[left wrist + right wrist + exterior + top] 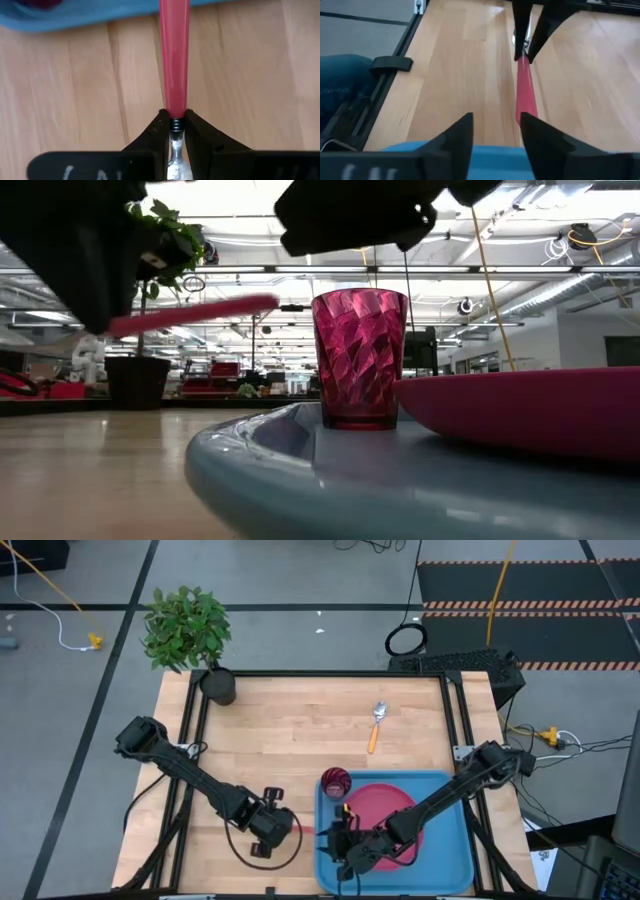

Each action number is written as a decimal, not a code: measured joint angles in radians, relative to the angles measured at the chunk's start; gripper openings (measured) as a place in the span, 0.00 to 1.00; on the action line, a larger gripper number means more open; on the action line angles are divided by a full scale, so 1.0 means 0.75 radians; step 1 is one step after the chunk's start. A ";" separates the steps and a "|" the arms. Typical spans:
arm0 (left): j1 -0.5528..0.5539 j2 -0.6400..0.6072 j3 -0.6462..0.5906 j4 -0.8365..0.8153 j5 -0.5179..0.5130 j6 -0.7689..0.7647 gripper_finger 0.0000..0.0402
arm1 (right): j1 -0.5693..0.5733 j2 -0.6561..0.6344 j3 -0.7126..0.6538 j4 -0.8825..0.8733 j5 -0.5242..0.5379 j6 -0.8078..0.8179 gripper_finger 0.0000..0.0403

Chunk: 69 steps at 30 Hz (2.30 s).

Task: Pick and place plate/cup/fork/spoon on tray
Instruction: Put the red fork on the left of the red plate on the blue tray

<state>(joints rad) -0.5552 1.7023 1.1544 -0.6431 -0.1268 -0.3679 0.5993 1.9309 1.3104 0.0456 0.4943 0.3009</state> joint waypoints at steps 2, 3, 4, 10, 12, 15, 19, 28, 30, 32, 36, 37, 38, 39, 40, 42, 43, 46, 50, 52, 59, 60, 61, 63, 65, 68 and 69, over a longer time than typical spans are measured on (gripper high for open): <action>-0.001 -0.001 0.011 0.003 -0.014 0.006 0.11 | -0.006 0.012 0.020 -0.005 0.001 -0.009 0.46; -0.001 -0.001 0.015 0.002 -0.020 0.010 0.11 | -0.006 0.014 0.029 -0.020 0.003 -0.012 0.49; -0.001 -0.001 0.017 0.002 -0.022 0.010 0.11 | -0.007 0.015 0.035 -0.024 0.017 -0.026 0.52; -0.001 -0.001 0.017 0.006 -0.042 0.010 0.11 | -0.022 0.014 0.064 -0.090 0.073 -0.069 0.60; -0.001 -0.001 0.017 0.014 -0.043 0.010 0.11 | -0.037 0.014 0.067 -0.130 0.063 -0.049 0.60; -0.001 -0.001 0.017 0.023 -0.054 0.009 0.11 | -0.059 0.016 0.068 -0.181 0.037 0.005 0.58; -0.001 -0.001 0.017 0.025 -0.070 0.009 0.11 | -0.067 0.018 0.068 -0.183 0.011 0.000 0.53; -0.001 -0.001 0.017 0.062 -0.078 0.006 0.11 | -0.068 0.017 0.068 -0.178 0.006 -0.009 0.38; -0.001 -0.001 0.017 0.085 -0.079 0.017 0.11 | -0.068 0.017 0.068 -0.178 0.005 -0.009 0.35; -0.001 -0.001 0.017 0.098 -0.079 0.029 0.11 | -0.067 0.017 0.068 -0.177 0.005 -0.009 0.32; -0.001 -0.001 0.017 0.096 -0.079 0.031 0.11 | -0.067 0.017 0.068 -0.177 0.006 -0.009 0.26; -0.001 -0.001 0.017 0.096 -0.079 0.031 0.11 | -0.067 0.017 0.068 -0.177 0.007 -0.009 0.25; -0.001 -0.001 0.017 0.096 -0.078 0.031 0.11 | -0.067 0.017 0.068 -0.177 0.009 -0.009 0.24; -0.001 -0.001 0.017 0.096 -0.078 0.030 0.11 | -0.067 0.017 0.068 -0.177 0.010 -0.009 0.23; -0.001 -0.001 0.017 0.096 -0.078 0.030 0.11 | -0.067 0.017 0.068 -0.177 0.010 -0.009 0.21; -0.001 -0.001 0.017 0.096 -0.078 0.029 0.11 | -0.067 0.017 0.068 -0.177 0.012 -0.009 0.19; -0.001 -0.001 0.017 0.096 -0.077 0.025 0.11 | -0.067 0.017 0.068 -0.177 0.012 -0.009 0.18; -0.001 -0.001 0.017 0.096 -0.076 0.009 0.11 | -0.067 0.017 0.068 -0.177 0.012 -0.009 0.17; -0.001 -0.001 0.017 0.097 -0.076 -0.012 0.11 | -0.067 0.017 0.068 -0.171 0.012 -0.003 0.18; -0.002 -0.001 0.017 0.104 -0.076 -0.039 0.13 | -0.067 0.017 0.068 -0.170 0.011 0.006 0.18; 0.001 -0.003 0.017 0.165 -0.154 -0.057 0.35 | -0.066 0.012 0.068 -0.174 0.002 0.012 0.17; 0.001 -0.007 0.021 0.142 -0.159 -0.081 0.38 | -0.065 0.010 0.068 -0.178 0.000 0.012 0.17; 0.000 -0.020 0.026 0.113 -0.166 -0.101 0.41 | -0.065 0.009 0.067 -0.177 -0.001 0.012 0.17; -0.002 -0.036 0.067 0.063 -0.189 -0.130 0.45 | -0.062 -0.006 0.067 -0.192 -0.003 0.012 0.17; -0.018 -0.050 0.112 0.004 -0.237 -0.141 0.48 | -0.061 -0.024 0.067 -0.206 -0.031 0.022 0.17; -0.052 -0.072 0.153 -0.059 -0.291 -0.125 0.48 | -0.054 -0.068 0.067 -0.269 -0.037 0.054 0.17; -0.062 -0.078 0.163 -0.039 -0.294 -0.114 0.48 | -0.049 -0.086 0.067 -0.298 -0.036 0.070 0.17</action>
<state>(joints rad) -0.6017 1.6437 1.2763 -0.6722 -0.3474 -0.4531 0.5626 1.8666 1.3605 -0.1782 0.4675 0.3532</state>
